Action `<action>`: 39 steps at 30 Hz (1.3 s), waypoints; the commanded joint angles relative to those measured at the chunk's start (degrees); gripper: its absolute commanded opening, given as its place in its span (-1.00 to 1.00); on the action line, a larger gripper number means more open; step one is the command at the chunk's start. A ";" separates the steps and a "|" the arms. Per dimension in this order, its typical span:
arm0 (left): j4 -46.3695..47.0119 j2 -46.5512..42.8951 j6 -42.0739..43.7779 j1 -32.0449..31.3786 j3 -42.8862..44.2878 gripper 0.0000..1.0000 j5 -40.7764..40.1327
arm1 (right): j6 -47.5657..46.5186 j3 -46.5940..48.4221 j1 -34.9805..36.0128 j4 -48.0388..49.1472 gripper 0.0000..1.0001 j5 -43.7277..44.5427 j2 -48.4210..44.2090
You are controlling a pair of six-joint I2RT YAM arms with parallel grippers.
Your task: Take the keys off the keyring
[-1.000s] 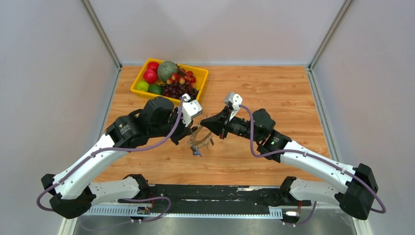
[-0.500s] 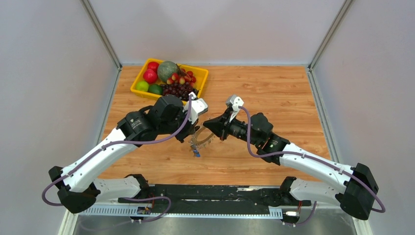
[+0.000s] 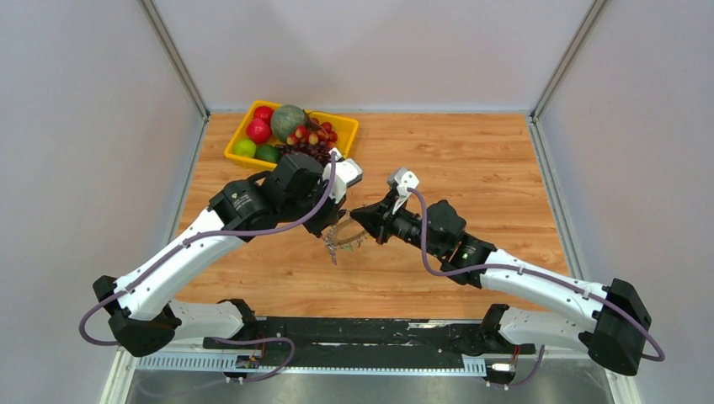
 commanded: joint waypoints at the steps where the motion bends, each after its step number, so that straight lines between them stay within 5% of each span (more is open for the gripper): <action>1: -3.15 1.41 -2.89 -0.24 4.83 -1.00 1.14 | -1.59 -0.54 0.11 1.40 -1.00 9.00 -0.21; 6: -3.42 1.42 -4.74 1.25 5.10 -1.00 1.61 | -1.16 -1.21 0.13 1.23 -1.00 12.56 -0.34; 18: 7.93 -1.27 -10.25 7.86 -4.38 -1.00 21.28 | 6.25 -3.83 0.04 3.20 -1.00 15.56 -3.67; 39: 8.22 -4.11 8.97 1.87 -8.61 -1.00 9.83 | 15.91 8.36 -1.80 -5.96 -1.00 0.66 2.43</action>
